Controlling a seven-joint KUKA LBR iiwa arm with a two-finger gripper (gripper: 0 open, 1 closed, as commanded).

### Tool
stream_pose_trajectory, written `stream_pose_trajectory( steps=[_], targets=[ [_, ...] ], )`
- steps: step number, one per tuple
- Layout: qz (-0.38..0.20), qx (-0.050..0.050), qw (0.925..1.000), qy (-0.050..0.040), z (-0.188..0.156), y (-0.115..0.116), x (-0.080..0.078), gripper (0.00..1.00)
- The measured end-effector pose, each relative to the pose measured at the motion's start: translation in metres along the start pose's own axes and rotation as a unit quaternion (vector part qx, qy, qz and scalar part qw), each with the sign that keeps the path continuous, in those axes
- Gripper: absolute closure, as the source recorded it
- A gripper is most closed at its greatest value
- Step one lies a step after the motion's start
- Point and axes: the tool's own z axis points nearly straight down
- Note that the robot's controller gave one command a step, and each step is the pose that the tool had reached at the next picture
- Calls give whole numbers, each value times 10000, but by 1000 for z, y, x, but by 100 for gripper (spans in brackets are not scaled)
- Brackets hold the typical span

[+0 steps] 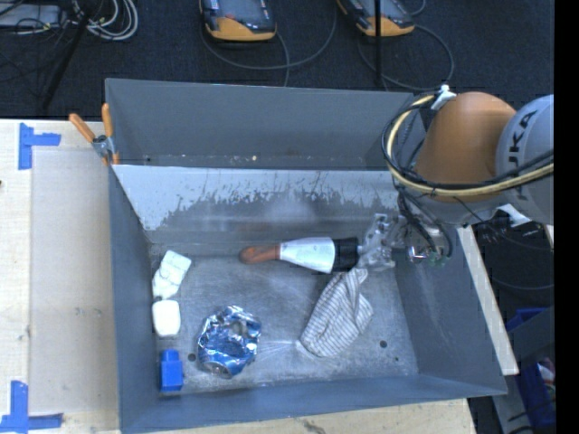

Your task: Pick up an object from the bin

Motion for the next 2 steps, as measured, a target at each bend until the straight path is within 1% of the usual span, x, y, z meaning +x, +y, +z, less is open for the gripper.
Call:
stream_pose_trajectory(
  steps=[1,2],
  targets=[
    [-1243,43,9922,-14,-4,-19,-11,100],
    [-1604,32,9870,-17,-12,8,-15,100]
  ],
)
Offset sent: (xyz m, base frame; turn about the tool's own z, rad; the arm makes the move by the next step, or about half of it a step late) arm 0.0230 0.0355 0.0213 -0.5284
